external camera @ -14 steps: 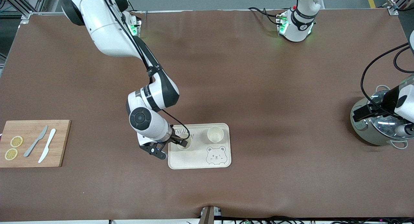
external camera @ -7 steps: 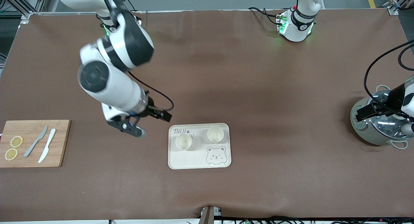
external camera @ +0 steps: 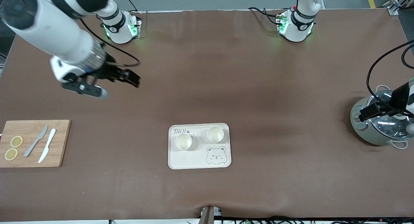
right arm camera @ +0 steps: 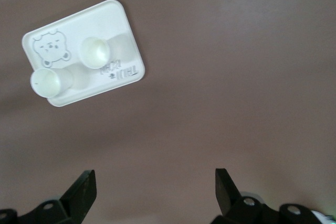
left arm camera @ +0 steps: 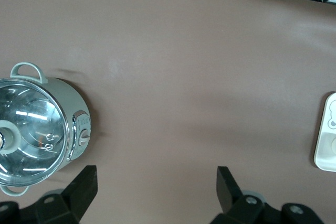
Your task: Place white IKEA cup upright on tray with both arms
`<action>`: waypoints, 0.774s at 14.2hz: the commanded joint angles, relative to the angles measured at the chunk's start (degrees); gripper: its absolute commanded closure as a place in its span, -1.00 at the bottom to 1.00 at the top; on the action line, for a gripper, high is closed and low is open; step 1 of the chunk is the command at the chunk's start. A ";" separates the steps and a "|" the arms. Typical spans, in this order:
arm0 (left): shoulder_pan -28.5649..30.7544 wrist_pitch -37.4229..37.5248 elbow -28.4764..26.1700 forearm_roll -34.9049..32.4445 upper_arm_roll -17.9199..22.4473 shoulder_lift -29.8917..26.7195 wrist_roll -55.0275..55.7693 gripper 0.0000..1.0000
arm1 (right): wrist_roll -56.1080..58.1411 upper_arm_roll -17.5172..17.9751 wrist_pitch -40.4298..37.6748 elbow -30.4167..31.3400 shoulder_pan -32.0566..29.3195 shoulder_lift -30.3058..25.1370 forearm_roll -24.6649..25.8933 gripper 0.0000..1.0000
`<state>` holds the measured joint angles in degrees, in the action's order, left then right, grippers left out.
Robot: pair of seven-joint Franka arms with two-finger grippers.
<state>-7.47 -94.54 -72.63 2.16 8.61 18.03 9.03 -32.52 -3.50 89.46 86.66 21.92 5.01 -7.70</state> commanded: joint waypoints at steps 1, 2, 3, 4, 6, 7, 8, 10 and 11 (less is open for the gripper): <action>0.00 0.41 0.04 0.56 0.35 -0.72 -0.50 -1.00 | 7.01 0.69 1.59 11.76 -3.89 -10.44 2.51 -1.00; 0.00 0.41 0.04 0.47 0.35 -0.72 -0.50 -1.00 | 8.95 0.69 1.25 11.87 -5.12 -11.42 3.73 -1.00; -0.09 0.41 0.04 0.47 0.35 -0.72 -0.50 -1.00 | 12.45 0.69 0.46 11.87 -7.13 -12.21 4.61 -1.00; -0.09 0.41 0.04 0.47 0.35 -0.72 -0.41 -1.00 | 16.92 0.69 0.10 11.87 -9.85 -13.35 4.71 -1.00; -0.18 0.41 0.04 0.47 0.44 -0.72 -0.24 -1.00 | 25.53 0.60 -0.16 11.43 -15.64 -14.33 4.62 -1.00; -0.18 0.41 0.04 0.39 0.44 -0.72 -0.24 -1.00 | 30.88 0.69 -0.08 11.25 -19.16 -14.24 4.27 -1.00; -0.09 0.41 0.04 0.39 0.44 -0.72 -0.24 -1.00 | 34.85 0.69 0.19 11.25 -21.98 -14.24 4.01 -1.00; -0.18 0.41 0.04 0.12 0.44 -0.72 -0.06 -1.00 | 36.12 0.69 0.63 10.99 -24.02 -13.80 4.53 -1.00; -0.27 0.41 0.04 -0.40 0.44 -0.72 -0.06 -1.00 | 36.12 0.69 0.45 10.90 -25.24 -13.37 4.36 -1.00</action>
<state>-7.48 -94.55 -72.60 2.16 8.74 18.03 9.03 3.00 -4.12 89.40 96.79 -1.30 -8.14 -3.36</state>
